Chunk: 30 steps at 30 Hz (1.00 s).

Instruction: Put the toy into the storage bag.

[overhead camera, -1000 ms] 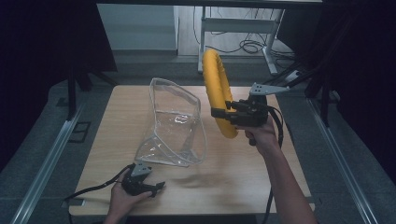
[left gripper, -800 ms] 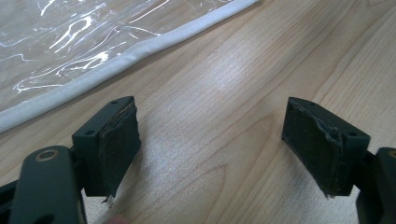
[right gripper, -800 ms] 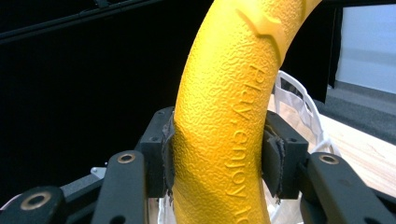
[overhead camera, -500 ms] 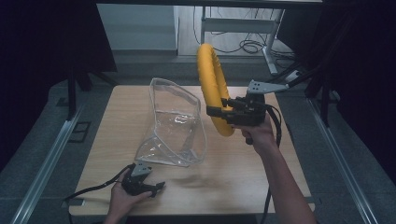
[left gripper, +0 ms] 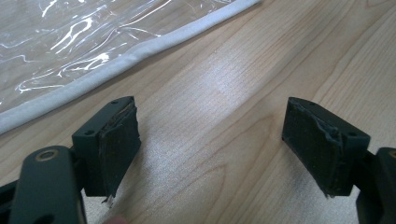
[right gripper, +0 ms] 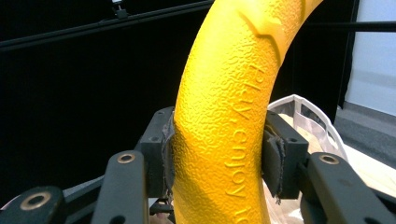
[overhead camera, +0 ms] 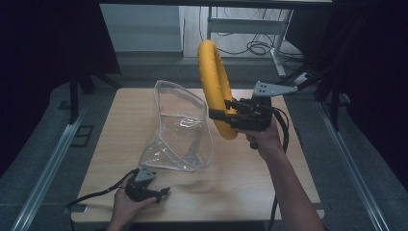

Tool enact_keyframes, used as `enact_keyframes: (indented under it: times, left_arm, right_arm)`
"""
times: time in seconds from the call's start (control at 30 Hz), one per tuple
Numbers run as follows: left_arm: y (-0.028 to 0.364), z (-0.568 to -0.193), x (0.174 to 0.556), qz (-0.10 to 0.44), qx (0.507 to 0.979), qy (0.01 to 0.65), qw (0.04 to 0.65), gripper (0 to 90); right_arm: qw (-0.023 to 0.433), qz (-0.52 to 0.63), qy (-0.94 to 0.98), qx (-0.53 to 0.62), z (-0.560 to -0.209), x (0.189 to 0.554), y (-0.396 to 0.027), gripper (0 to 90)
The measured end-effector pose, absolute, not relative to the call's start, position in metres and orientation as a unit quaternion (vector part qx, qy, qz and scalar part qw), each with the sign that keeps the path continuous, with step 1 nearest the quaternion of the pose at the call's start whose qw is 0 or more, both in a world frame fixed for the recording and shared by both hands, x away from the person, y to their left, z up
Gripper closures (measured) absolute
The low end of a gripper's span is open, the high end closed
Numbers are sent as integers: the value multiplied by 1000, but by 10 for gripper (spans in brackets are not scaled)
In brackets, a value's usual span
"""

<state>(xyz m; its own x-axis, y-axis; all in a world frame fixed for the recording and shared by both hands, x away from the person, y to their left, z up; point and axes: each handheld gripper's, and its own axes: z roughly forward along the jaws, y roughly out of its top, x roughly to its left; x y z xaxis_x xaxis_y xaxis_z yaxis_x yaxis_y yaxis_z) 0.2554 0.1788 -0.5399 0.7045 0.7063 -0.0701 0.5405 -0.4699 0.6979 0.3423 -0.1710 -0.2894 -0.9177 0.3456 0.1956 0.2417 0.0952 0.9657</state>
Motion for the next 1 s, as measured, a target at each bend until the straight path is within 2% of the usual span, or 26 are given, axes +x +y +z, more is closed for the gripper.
enact_keyframes:
  times: [1.0]
  left_arm:
    - [179, -539, 255, 115, 847, 368, 365, 189]
  right_arm:
    - [21, 674, 724, 145, -266, 321, -155, 517]
